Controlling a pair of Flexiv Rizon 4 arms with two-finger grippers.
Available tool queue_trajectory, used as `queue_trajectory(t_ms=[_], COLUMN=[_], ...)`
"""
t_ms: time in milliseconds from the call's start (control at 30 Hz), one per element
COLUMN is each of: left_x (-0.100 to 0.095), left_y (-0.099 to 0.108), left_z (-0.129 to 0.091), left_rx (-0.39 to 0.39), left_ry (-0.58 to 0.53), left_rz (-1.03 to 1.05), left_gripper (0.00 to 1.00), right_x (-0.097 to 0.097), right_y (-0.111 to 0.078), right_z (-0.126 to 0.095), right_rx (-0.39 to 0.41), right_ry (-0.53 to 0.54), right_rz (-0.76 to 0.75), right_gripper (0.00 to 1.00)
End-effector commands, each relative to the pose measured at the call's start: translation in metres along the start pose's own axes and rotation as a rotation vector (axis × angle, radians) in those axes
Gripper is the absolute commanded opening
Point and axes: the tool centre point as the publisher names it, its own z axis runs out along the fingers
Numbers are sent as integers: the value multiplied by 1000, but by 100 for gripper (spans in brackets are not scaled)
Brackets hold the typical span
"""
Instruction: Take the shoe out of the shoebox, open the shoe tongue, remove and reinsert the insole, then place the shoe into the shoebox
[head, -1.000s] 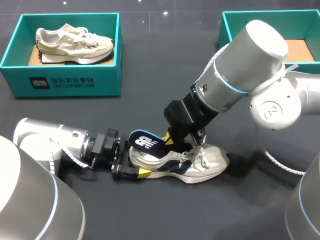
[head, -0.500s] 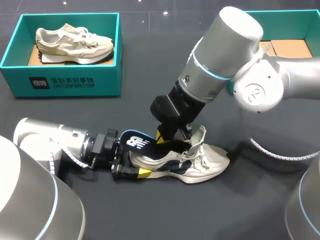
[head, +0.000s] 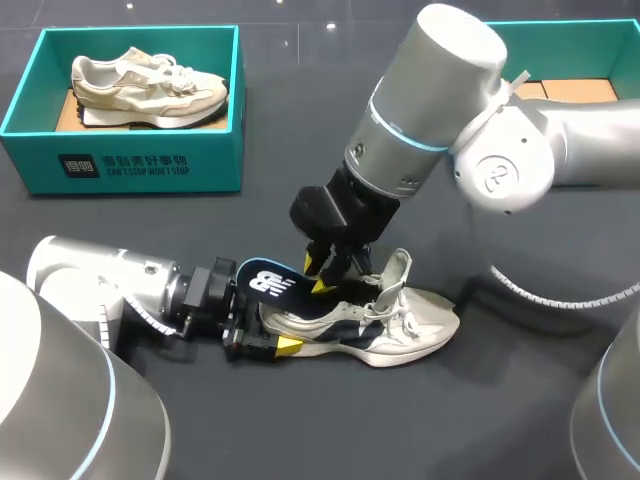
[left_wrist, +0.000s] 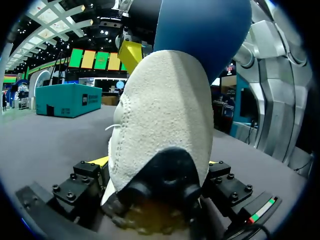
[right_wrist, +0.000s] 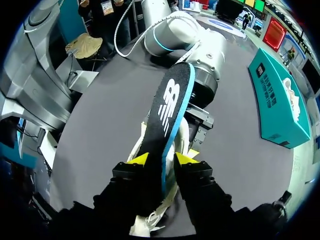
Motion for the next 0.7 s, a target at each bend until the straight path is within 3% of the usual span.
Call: queue_trajectory(t_ms=[33,133,367,700], left_x=[-2,-2,-2,-2], left_y=[2,2,2,2], left_z=[1,1,1,1], left_rx=[0,0,0,0], left_ry=[-1,-1,-1,-1], left_rz=[0,0,0,0], left_gripper=[0,0,0,0], right_x=[4,2,-1,-1], right_y=[3,6,10,10], right_z=[-8,-12,-19,-19], right_rx=[13,6,-17,-17], right_ry=[3,36,85,85], right_rz=[25,58,151,151], right_gripper=[79,100,100,100])
